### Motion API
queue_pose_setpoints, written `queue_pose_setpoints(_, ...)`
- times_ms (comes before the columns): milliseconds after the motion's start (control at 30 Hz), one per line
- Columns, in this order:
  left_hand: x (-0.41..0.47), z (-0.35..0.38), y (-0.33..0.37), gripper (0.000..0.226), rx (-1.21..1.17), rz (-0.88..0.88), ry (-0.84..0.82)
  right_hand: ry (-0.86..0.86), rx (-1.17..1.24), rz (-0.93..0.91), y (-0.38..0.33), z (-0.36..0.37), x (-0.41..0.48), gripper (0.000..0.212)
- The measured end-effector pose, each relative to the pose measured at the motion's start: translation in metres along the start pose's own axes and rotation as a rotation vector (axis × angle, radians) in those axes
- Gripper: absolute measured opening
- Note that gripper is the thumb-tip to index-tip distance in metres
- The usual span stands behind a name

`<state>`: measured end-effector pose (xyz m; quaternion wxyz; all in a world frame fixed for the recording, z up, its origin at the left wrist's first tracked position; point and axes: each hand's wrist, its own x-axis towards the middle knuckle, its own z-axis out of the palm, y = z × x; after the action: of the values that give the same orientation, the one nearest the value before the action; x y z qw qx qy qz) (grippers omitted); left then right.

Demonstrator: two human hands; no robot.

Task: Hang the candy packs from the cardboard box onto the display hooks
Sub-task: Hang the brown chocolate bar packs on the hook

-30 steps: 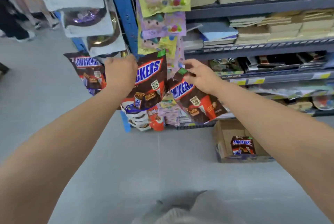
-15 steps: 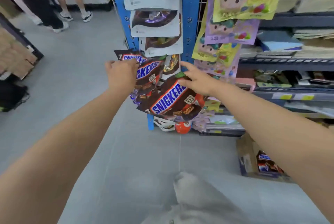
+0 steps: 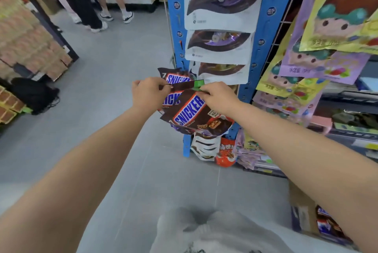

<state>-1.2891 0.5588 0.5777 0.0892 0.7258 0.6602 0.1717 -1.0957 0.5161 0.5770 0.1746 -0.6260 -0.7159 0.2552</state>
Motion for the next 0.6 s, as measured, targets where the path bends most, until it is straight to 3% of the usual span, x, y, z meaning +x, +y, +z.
queue_pose_setpoints(167, 0.038, -0.001, -0.003, 0.017, -0.122, -0.099, -0.006, 0.252, -0.072, 0.119, -0.019, 0.015, 0.027, 0.03)
queue_pose_setpoints(233, 0.052, 0.001, -0.004, 0.028, -0.059, -0.026, 0.025, 0.324, -0.067, 0.233, -0.026, 0.02, 0.037, 0.032)
queue_pose_setpoints(367, 0.082, 0.006, 0.0, 0.028, 0.025, 0.193, 0.121, 0.456, -0.024, 0.421, -0.037, 0.024, 0.052, 0.033)
queue_pose_setpoints(600, 0.111, 0.012, 0.001, 0.036, -0.041, 0.389, 0.149, 0.56, 0.132, 0.569, -0.041, 0.032, 0.056, 0.031)
